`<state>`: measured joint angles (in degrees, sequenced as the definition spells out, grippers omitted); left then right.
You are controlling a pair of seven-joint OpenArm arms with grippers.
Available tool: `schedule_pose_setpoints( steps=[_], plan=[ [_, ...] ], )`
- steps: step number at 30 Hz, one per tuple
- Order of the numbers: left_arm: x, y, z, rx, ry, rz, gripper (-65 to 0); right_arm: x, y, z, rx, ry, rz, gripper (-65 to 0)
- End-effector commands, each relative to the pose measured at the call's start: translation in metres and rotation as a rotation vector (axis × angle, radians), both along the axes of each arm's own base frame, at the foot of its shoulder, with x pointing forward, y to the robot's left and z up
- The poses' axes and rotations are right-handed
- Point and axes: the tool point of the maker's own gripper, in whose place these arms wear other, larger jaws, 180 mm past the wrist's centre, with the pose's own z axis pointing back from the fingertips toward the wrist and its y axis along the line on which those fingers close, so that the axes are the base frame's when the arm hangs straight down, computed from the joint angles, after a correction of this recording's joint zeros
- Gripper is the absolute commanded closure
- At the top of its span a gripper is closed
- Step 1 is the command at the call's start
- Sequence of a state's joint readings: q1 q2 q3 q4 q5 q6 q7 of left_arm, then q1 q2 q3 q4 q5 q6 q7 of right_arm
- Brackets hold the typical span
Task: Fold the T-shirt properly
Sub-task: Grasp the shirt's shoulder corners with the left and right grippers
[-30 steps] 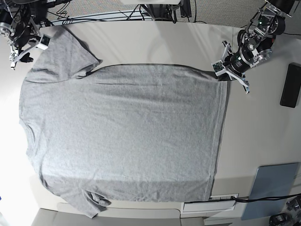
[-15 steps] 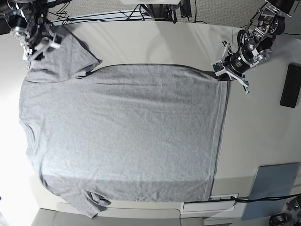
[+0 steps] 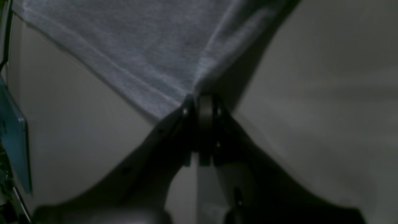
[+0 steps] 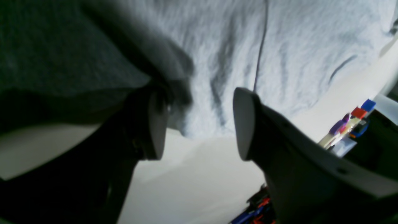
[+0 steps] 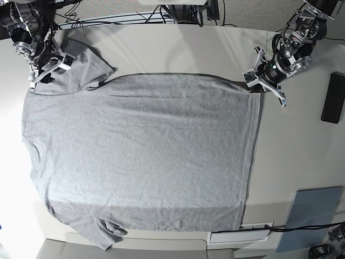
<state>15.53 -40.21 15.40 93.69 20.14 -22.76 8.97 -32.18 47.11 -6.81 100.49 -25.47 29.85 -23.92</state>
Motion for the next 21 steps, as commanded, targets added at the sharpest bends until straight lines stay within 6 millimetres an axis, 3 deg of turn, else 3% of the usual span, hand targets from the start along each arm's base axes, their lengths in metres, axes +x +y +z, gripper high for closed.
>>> schedule_pose_setpoints(
  steps=[1,7,13,16,21],
  plan=[
    [-0.017,0.013,-0.014,0.071,0.080,-0.011,0.0,-0.002,0.011,-0.002,0.055,0.012,0.010,-33.8],
    [-0.017,0.013,-0.014,0.072,0.080,-0.011,0.0,-0.004,0.018,-0.006,0.079,0.009,-0.004,-32.1],
    [-0.017,0.013,-0.014,0.071,0.080,-0.011,0.0,-0.001,0.017,-0.005,0.072,0.003,-0.008,-18.7],
    [-0.017,0.013,-0.014,0.070,0.080,-0.011,0.0,0.005,0.016,-0.002,0.071,-0.012,-0.008,-17.7],
    [-0.017,0.012,-0.014,0.057,0.085,-0.005,0.0,0.015,0.006,0.004,0.025,-0.032,-0.038,-1.7]
  ],
)
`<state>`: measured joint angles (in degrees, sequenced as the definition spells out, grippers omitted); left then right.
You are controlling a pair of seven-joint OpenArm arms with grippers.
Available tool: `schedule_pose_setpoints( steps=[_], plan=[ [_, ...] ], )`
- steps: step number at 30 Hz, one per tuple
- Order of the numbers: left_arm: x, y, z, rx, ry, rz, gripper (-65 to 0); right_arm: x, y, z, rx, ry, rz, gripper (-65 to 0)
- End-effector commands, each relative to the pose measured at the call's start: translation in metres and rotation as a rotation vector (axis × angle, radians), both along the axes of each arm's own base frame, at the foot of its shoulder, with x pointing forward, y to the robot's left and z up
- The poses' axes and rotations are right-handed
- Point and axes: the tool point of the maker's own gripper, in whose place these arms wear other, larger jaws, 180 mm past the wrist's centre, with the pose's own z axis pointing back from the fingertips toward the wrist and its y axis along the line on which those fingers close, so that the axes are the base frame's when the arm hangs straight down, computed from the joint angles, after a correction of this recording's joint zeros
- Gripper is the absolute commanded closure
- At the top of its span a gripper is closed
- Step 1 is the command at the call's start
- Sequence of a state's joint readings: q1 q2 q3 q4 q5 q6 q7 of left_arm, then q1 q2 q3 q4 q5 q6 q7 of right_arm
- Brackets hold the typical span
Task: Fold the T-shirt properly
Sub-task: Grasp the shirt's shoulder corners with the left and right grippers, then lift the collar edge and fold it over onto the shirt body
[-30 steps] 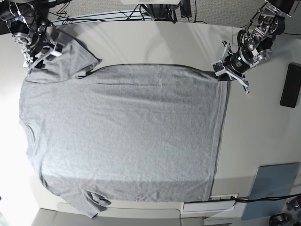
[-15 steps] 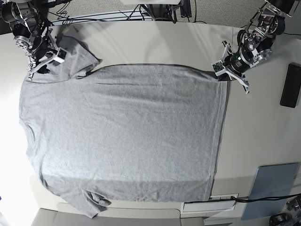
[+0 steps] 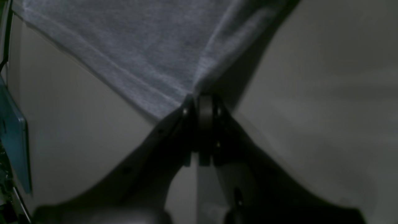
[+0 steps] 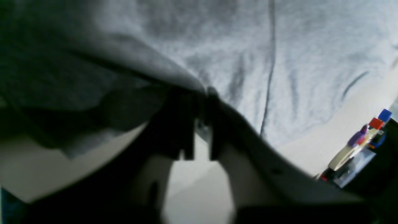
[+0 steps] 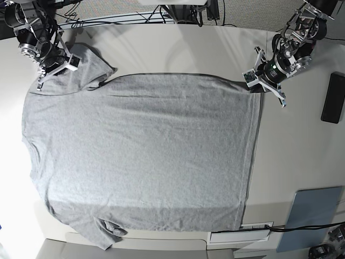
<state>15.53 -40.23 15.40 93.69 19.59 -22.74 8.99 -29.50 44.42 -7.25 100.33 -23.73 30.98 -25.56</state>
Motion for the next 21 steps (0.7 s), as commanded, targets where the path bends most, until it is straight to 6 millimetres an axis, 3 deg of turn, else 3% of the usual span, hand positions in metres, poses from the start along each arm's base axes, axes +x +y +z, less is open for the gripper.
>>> schedule_pose_setpoints(
  steps=[1,9,14,21],
  plan=[
    [-0.017,0.011,-0.014,0.053,0.085,-0.005,0.0,0.008,-0.009,0.008,-0.037,-0.022,-0.006,-0.2],
    [-0.019,0.010,-0.014,0.033,0.101,0.018,0.0,0.011,-0.024,0.013,-0.099,-0.053,-0.070,0.0],
    [-0.031,0.007,-0.008,-0.014,0.140,0.039,0.0,-0.009,-0.025,0.010,-0.122,-0.005,-0.054,0.0],
    [-0.069,-0.002,-0.001,-0.052,0.227,0.045,0.0,-0.041,-0.016,0.028,-0.139,0.018,-0.044,0.0]
  ],
)
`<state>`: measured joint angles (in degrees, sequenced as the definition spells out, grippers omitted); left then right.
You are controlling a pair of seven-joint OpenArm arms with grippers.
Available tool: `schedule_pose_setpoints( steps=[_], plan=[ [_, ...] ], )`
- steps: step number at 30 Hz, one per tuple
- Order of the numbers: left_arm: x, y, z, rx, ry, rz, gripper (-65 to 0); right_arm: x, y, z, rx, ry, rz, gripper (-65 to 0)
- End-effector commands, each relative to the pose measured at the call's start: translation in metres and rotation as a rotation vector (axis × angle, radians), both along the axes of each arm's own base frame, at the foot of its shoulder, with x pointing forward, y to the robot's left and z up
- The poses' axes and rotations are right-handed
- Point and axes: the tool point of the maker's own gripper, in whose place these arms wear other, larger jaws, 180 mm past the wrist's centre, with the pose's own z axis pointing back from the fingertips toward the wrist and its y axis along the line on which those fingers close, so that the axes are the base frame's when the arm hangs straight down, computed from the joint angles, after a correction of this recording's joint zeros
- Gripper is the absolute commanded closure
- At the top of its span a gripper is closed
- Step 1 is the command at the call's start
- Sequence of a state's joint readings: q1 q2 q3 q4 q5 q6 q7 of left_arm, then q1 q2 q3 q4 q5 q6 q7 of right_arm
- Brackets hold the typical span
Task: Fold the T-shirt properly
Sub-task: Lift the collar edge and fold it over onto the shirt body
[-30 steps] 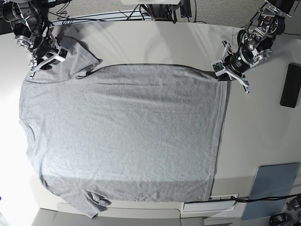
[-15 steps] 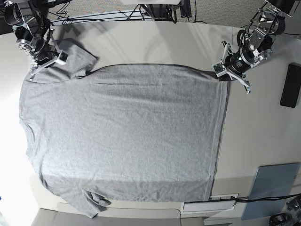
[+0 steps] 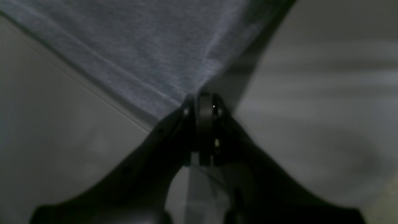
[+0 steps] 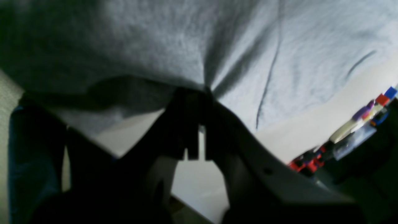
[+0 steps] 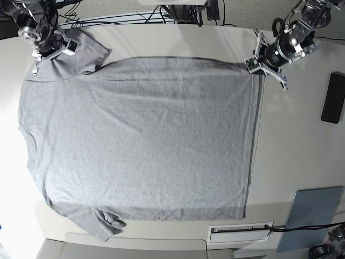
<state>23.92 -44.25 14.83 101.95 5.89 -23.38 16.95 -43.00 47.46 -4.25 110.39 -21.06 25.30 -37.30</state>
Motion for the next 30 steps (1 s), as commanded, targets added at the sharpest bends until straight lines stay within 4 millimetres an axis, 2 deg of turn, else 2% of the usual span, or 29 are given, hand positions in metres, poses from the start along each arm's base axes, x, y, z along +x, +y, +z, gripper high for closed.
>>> schedule_pose_setpoints(
  steps=[1,7,12,19,23,30],
  plan=[
    [-0.018,0.005,-0.006,0.030,0.062,-0.017,0.0,0.001,-0.004,0.010,-0.018,-0.014,0.006,0.0],
    [-0.033,0.015,0.003,0.029,0.069,0.016,0.0,-0.035,-0.008,0.016,-0.029,0.051,0.001,0.0],
    [-0.050,0.020,0.011,0.027,0.093,0.023,0.0,-0.060,-0.002,0.016,-0.031,0.111,0.013,0.0],
    [-0.084,0.019,0.005,0.029,0.164,0.022,0.0,-0.075,0.005,0.023,-0.051,0.122,0.047,0.0],
    [-0.085,0.019,0.005,0.028,0.166,0.025,0.0,-0.073,0.006,0.025,-0.054,0.108,0.054,0.0],
    [-0.049,0.020,0.015,0.009,0.073,0.080,0.0,-0.036,-0.005,0.043,-0.109,-0.059,0.043,0.0]
  ],
)
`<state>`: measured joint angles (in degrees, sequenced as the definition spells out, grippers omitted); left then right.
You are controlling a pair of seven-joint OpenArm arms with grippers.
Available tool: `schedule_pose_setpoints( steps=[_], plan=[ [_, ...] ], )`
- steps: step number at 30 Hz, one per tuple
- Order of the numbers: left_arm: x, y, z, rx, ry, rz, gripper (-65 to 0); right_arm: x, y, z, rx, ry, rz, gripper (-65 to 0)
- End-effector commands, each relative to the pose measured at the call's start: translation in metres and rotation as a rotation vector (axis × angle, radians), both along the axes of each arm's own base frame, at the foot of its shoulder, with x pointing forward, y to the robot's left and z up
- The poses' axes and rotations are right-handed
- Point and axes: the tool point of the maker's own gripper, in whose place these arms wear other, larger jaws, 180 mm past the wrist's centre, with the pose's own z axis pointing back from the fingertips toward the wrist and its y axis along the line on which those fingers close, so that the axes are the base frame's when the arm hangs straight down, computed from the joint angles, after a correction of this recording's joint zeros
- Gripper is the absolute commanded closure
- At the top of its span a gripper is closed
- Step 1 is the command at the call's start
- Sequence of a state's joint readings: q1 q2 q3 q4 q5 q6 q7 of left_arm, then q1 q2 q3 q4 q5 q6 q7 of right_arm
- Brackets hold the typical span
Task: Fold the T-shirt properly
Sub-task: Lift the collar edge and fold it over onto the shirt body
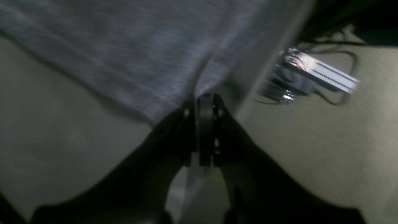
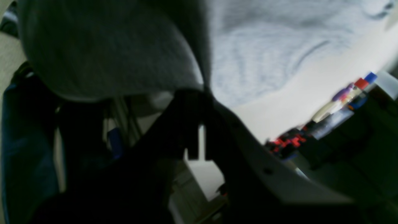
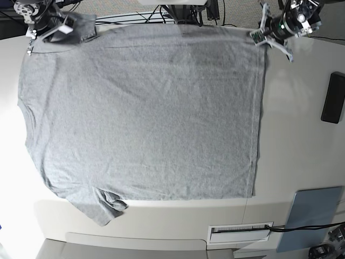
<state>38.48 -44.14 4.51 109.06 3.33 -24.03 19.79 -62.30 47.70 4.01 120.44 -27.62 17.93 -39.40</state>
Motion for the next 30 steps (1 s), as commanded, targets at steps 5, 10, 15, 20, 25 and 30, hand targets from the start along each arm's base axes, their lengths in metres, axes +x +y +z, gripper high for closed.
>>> schedule_pose_setpoints(
  steps=[5,10,15,20,25,30],
  plan=[
    [0.029,0.001,0.013,-0.013,-0.073,0.028,0.0,0.039,-0.003,0.019,0.002,-0.129,-0.009,0.0],
    [0.056,0.008,0.022,0.008,-0.141,0.078,0.0,0.067,0.001,0.029,0.046,-0.221,-0.041,0.0],
    [0.074,0.006,0.030,-0.012,-0.184,0.105,0.0,0.094,0.006,0.041,0.090,-0.300,-0.058,0.0],
    [0.090,-0.003,0.037,-0.050,-0.220,0.124,0.0,0.114,0.004,0.044,0.130,-0.339,-0.071,0.0],
    [0.107,-0.009,0.037,-0.093,-0.254,0.162,0.0,0.128,-0.015,0.033,0.157,-0.328,-0.130,0.0],
    [0.126,-0.011,0.035,-0.117,-0.276,0.210,0.0,0.145,-0.015,0.025,0.178,-0.336,-0.129,0.0]
  ],
)
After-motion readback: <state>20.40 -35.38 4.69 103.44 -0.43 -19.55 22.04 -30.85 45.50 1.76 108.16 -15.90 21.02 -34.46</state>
